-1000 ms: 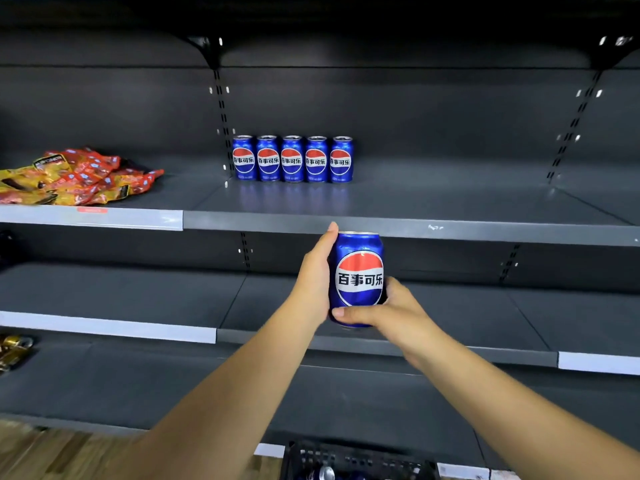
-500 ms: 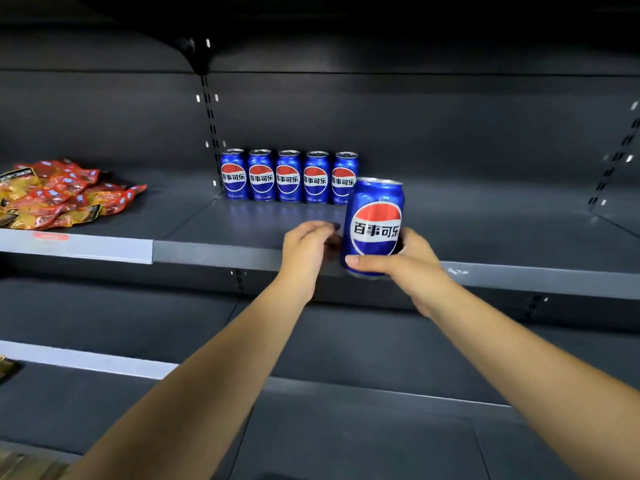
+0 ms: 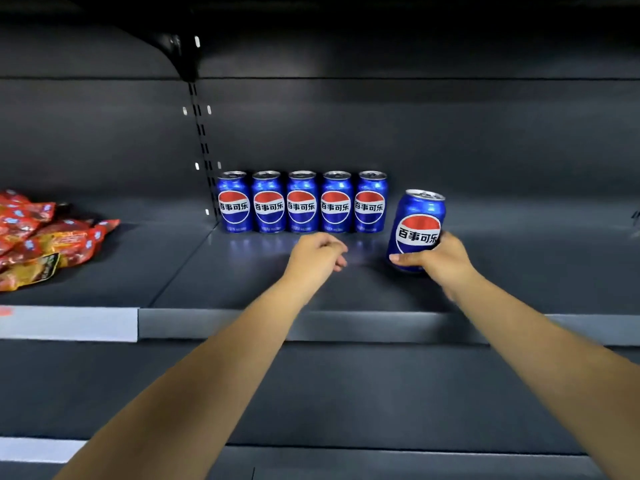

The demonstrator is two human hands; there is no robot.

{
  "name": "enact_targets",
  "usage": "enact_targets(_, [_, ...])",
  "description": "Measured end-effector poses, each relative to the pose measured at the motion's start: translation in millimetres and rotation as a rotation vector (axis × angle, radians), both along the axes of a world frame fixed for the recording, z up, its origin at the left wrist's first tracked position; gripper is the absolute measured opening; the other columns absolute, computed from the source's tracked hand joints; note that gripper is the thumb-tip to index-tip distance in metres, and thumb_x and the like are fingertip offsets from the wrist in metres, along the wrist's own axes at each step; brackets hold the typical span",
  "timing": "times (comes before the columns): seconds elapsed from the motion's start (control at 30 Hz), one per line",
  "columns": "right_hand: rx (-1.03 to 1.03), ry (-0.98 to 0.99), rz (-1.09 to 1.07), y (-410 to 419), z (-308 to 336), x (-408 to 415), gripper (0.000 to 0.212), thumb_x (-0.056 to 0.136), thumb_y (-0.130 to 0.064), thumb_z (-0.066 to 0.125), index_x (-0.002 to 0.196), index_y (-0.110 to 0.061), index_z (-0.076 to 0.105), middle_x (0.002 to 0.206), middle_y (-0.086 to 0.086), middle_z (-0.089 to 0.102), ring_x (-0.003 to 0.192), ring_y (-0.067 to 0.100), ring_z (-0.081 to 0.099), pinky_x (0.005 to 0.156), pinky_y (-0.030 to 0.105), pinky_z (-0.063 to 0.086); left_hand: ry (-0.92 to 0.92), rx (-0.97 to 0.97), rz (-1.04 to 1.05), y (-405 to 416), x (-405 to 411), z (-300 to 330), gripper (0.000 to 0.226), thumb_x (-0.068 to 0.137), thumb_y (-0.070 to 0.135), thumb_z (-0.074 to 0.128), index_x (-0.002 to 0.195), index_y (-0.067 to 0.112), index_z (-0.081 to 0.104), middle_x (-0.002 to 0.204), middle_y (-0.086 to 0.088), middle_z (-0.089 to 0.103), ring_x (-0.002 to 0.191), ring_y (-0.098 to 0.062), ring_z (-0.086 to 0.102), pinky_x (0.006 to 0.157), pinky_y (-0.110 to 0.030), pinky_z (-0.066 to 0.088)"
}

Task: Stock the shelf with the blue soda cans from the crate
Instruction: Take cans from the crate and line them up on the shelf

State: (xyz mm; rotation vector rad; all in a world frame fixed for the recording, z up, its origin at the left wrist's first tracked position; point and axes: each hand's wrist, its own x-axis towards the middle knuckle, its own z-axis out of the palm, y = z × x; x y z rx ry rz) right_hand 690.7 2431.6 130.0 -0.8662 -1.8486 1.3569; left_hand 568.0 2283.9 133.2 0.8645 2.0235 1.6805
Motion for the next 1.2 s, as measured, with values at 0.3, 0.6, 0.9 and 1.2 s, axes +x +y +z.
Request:
enact_targets(0.3, [0.071,-0.168,-0.028,41.7,-10.6,-45.2,0.062,0.062,-0.003,0.086,0.115,-0.006,0.056,0.104,0.001,0.064,0.098,0.018,0.059,0.082,0.026,0.043,0.135,-0.235,-0.137,40.8,-52.3,-13.6,0.018,0.09,0.014,0.051,0.075,0.017,0.06,0.069,0.003,0.064,0.063,-0.012,0.055,0.052,-0.021,0.038])
enact_targets(0.6, [0.162,-0.425,-0.278,71.5,-30.4,-77.1,0.064,0.081,-0.041,0.07,0.127,-0.013,0.034,0.145,0.006,0.042,0.147,0.022,0.001,0.114,0.053,-0.004,0.311,-0.087,-0.055,75.9,-80.5,-28.2,0.019,0.091,0.01,0.051,0.078,0.015,0.065,0.071,-0.004,0.066,0.077,-0.029,0.066,0.08,-0.043,0.054])
enact_targets(0.9, [0.217,-0.505,-0.366,94.9,-32.7,-94.8,0.07,0.081,-0.045,0.069,0.135,-0.016,0.037,0.153,0.004,0.032,0.147,0.016,-0.007,0.113,0.056,-0.006,0.244,-0.059,-0.074,76.3,-85.0,-28.9,0.026,0.091,0.01,0.051,0.07,0.024,0.059,0.064,0.001,0.063,0.066,-0.019,0.062,0.081,-0.044,0.055])
enact_targets(1.2, [0.273,-0.557,-0.325,103.6,-35.6,-94.6,0.084,0.084,-0.054,0.06,0.15,-0.023,0.019,0.159,-0.003,0.015,0.147,0.02,-0.008,0.112,0.059,-0.004,0.284,-0.141,-0.102,79.0,-83.7,-29.9,0.016,0.091,0.016,0.052,0.083,0.017,0.066,0.068,0.002,0.064,0.076,-0.021,0.065,0.082,-0.042,0.054])
